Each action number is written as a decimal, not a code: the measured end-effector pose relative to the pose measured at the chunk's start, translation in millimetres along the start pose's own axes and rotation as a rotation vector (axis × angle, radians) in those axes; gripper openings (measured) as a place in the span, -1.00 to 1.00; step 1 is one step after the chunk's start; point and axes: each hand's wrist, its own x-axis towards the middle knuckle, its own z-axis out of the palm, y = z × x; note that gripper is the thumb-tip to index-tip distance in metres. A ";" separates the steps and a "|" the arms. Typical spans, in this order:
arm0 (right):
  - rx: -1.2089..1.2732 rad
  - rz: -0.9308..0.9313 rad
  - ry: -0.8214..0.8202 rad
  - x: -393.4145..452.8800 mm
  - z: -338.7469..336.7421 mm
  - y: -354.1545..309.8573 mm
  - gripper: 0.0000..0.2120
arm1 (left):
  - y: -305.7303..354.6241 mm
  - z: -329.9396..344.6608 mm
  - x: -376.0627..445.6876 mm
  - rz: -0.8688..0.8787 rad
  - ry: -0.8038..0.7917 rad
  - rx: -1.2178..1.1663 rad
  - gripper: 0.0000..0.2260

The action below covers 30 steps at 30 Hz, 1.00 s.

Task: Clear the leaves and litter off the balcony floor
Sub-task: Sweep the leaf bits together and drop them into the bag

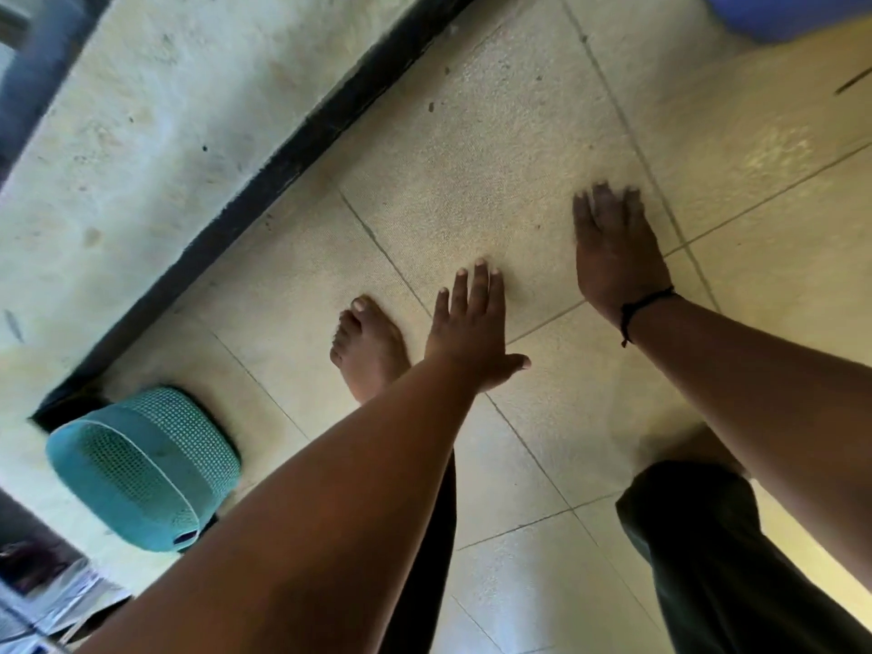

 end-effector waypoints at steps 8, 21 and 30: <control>0.175 0.141 -0.048 -36.5 -30.6 33.1 -0.62 | -1.0 -19.3 6.8 0.020 0.047 0.030 0.01; 0.195 0.461 -0.205 -29.5 -17.1 -18.2 -0.37 | 22.1 -25.7 28.4 0.065 0.061 0.025 0.01; -0.051 0.047 -0.234 -35.0 -9.9 -2.8 -0.49 | 21.5 -25.2 34.5 0.072 0.079 0.057 0.00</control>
